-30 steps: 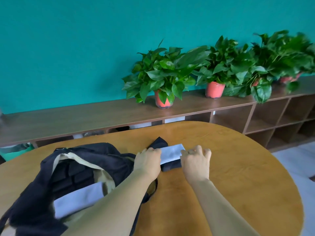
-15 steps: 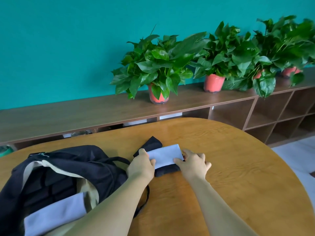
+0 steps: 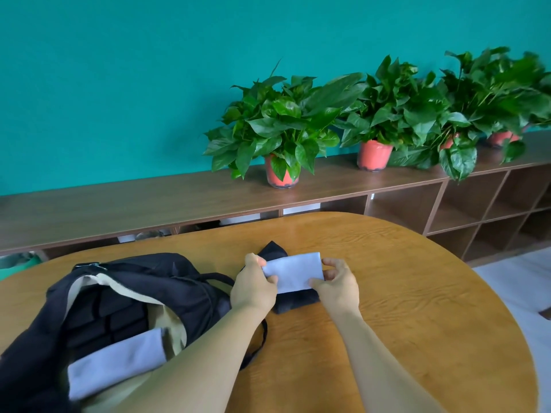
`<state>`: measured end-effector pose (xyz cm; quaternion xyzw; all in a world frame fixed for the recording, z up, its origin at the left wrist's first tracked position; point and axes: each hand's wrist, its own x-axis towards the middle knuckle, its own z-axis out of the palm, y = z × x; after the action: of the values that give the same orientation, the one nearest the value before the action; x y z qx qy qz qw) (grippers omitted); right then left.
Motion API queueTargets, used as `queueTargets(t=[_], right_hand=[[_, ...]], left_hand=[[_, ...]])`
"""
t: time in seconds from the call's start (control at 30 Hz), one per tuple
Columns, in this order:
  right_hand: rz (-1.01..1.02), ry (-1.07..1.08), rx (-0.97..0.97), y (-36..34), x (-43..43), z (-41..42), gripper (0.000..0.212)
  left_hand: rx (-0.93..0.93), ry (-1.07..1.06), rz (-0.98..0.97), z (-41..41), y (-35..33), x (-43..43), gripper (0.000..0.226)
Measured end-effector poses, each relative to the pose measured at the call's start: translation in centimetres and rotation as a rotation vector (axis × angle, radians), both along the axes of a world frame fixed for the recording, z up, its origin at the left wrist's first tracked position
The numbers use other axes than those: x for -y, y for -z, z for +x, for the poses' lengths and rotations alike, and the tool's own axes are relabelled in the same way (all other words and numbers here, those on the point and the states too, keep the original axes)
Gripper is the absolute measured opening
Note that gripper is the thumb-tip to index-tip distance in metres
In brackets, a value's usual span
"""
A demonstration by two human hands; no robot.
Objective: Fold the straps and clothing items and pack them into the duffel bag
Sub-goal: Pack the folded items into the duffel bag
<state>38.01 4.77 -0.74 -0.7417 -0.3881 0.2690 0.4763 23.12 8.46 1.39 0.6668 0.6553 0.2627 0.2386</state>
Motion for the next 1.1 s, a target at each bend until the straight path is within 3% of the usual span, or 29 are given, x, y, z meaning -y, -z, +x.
queueTargets(t=[0.13, 0.47, 0.67, 0.83, 0.9, 1.1], right_hand=[[0.14, 0.022, -0.302, -1.6, 1.6, 0.1, 0.046], [0.036, 0.019, -0.345, -1.4, 3.3, -0.4, 0.043], [-0.126, -0.032, -0.141, 0.1, 3.5, -0.4, 0.035], [-0.12, 0.131, 0.191, 0.5, 2.4, 0.1, 0.014], [-0.187, 0.152, 0.286, 0.6, 2.2, 0.1, 0.018], [-0.354, 0.167, 0.277, 1.9, 1.7, 0.9, 0.026]], left_hand=[[0.025, 0.028, 0.017, -1.1, -1.0, 1.3, 0.028], [0.081, 0.101, -0.108, -2.2, -2.3, 3.8, 0.043], [0.016, 0.169, -0.214, -1.6, -0.7, 3.7, 0.048], [0.023, 0.101, -0.206, -0.7, 0.2, 2.9, 0.043], [0.024, 0.082, -0.217, -0.4, 0.6, 2.6, 0.043], [0.053, 0.042, -0.269, 0.8, 1.8, 2.0, 0.045]])
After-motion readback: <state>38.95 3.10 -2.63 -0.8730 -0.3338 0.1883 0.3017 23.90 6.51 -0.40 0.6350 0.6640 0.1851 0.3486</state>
